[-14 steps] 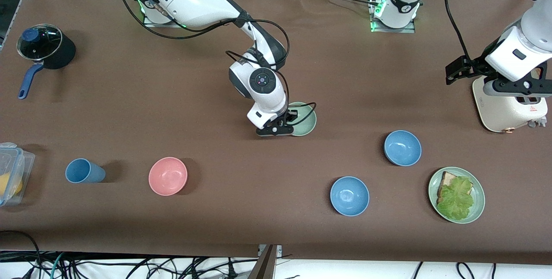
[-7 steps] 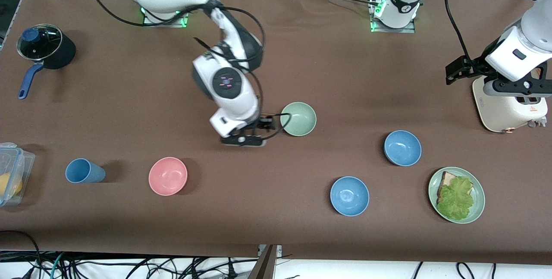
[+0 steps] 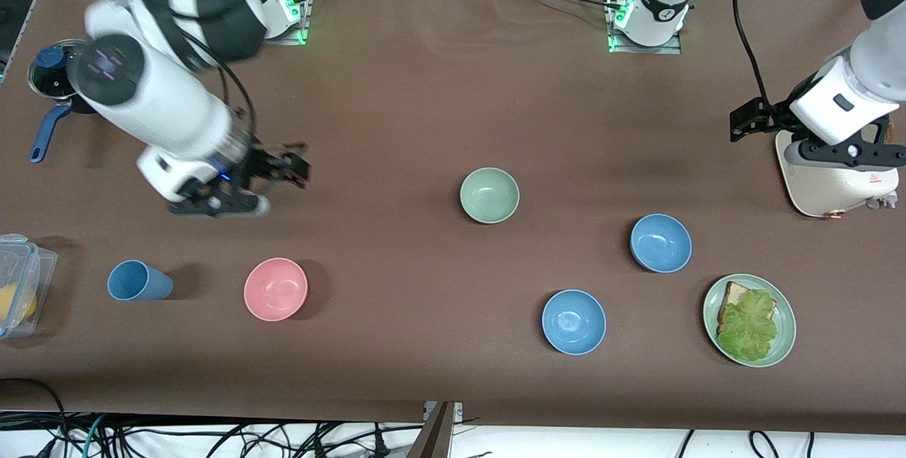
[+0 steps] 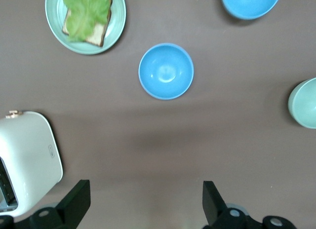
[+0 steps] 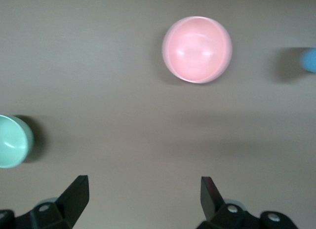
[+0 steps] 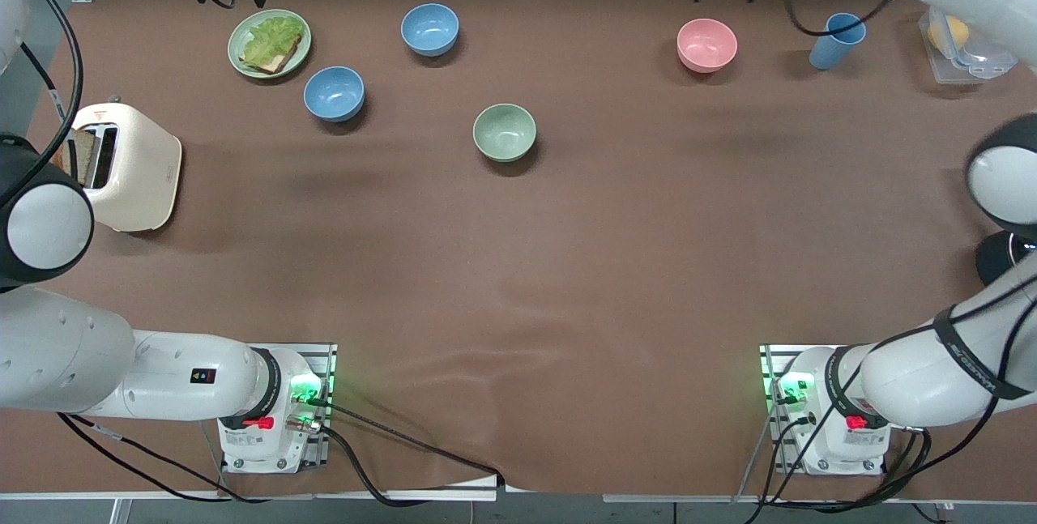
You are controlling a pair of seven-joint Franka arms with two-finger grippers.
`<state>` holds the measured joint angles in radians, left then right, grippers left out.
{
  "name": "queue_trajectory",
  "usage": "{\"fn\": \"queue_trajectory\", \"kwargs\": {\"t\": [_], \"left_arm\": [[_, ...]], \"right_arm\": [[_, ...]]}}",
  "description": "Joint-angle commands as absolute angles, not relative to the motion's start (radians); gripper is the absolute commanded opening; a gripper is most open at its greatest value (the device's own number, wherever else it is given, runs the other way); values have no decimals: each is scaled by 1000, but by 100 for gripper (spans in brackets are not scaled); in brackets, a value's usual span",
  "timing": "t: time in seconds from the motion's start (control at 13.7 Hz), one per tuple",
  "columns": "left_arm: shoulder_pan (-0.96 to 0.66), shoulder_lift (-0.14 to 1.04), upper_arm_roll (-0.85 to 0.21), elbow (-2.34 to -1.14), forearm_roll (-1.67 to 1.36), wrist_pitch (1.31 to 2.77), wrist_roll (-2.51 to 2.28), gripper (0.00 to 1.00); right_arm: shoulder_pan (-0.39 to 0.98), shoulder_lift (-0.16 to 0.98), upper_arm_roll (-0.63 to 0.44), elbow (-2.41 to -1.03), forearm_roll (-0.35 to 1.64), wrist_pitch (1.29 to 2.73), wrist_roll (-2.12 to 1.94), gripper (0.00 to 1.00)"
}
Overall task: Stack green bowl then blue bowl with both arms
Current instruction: 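Open and retract the right gripper while the left gripper reaches out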
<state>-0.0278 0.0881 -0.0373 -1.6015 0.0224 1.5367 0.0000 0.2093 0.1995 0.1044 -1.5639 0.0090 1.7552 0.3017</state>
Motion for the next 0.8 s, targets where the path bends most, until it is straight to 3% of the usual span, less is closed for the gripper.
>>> {"fn": "queue_trajectory", "kwargs": {"t": [0.0, 0.22, 0.44, 0.73], "left_arm": [[8, 159, -37, -1577, 11, 1497, 38, 100], [18, 289, -37, -1577, 8, 1564, 38, 100], [18, 426, -37, -1586, 9, 1759, 81, 100], [34, 541, -37, -1692, 8, 2098, 204, 100]], "right_arm": [[198, 15, 2, -1740, 49, 1726, 197, 100], [198, 12, -104, -1715, 94, 1692, 104, 100], [195, 32, -126, -1674, 91, 1690, 109, 100], [192, 34, -137, -1643, 77, 1704, 114, 100]]}}
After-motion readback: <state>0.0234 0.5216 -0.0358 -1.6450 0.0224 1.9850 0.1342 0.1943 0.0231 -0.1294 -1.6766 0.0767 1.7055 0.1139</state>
